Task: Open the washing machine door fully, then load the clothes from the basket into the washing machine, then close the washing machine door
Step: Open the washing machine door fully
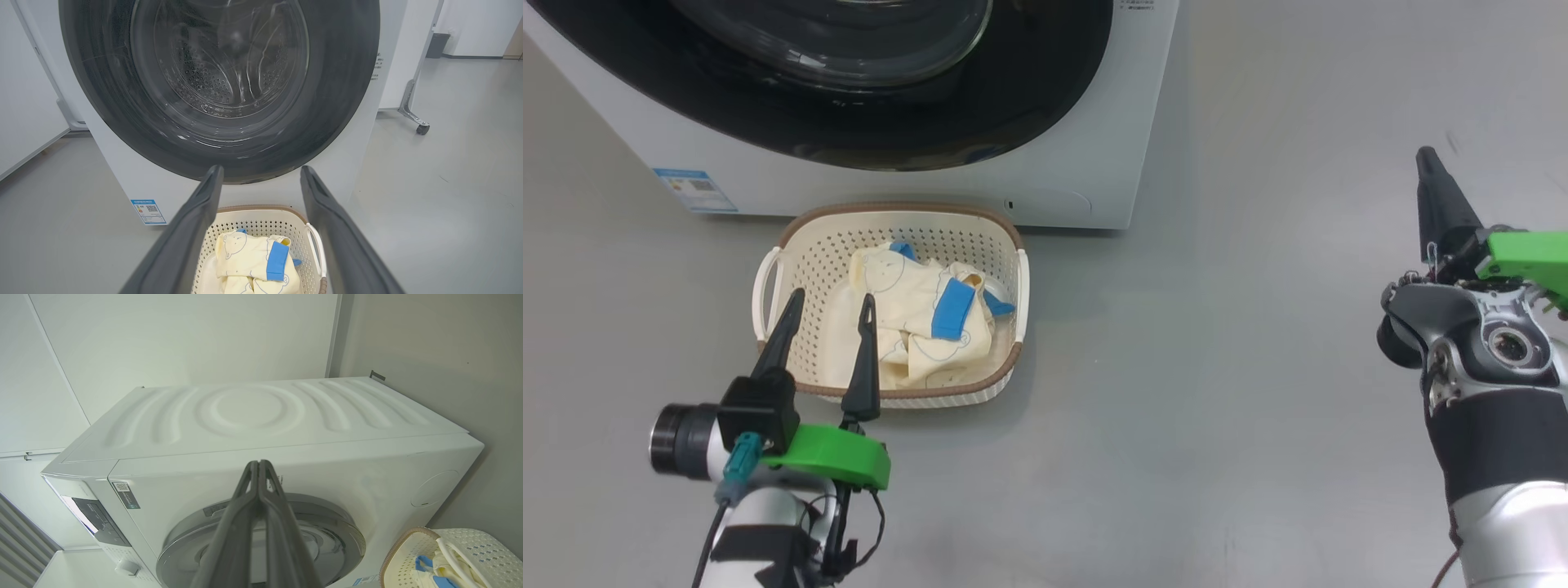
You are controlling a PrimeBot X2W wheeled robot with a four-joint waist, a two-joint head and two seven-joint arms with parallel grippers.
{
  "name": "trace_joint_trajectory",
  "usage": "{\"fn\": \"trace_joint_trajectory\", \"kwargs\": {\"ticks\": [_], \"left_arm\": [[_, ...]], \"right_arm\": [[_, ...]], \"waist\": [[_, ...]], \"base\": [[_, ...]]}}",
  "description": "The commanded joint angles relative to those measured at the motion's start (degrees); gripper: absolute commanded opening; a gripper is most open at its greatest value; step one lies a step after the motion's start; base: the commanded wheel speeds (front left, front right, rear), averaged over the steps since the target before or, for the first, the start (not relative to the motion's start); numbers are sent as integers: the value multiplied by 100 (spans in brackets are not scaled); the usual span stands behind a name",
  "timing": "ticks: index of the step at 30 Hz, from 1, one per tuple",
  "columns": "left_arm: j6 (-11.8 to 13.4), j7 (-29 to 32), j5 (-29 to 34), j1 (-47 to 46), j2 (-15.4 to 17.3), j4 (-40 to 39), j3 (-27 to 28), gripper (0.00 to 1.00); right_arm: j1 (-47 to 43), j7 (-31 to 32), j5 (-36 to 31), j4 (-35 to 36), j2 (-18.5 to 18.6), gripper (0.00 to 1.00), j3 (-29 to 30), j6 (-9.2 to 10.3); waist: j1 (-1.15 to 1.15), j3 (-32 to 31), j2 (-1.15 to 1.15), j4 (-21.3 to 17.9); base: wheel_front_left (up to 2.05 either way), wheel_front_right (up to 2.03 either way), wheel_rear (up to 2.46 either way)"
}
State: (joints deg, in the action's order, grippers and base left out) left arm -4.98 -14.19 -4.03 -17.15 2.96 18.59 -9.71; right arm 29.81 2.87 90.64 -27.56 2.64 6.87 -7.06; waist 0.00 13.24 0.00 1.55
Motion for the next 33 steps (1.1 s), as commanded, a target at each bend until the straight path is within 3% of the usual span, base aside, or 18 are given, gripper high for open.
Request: {"fn": "trace_joint_trajectory", "kwargs": {"ticks": [1, 16, 33], "left_arm": [[28, -81, 20, -224, 71, -207, 152, 100], [60, -81, -46, -446, 14, -316, -128, 100], [209, -81, -248, -773, -7, -458, -524, 100]], "right_arm": [[351, 115, 145, 106, 24, 0, -100, -43], [1953, 1016, 869, -966, 108, 0, -292, -43], [4070, 1653, 801, -2292, 238, 0, -1014, -43]], "waist": [[0, 58, 0, 51], [0, 523, 0, 557], [0, 1095, 0, 1087]], "base": [[0, 0, 0], [0, 0, 0], [0, 0, 0]]}}
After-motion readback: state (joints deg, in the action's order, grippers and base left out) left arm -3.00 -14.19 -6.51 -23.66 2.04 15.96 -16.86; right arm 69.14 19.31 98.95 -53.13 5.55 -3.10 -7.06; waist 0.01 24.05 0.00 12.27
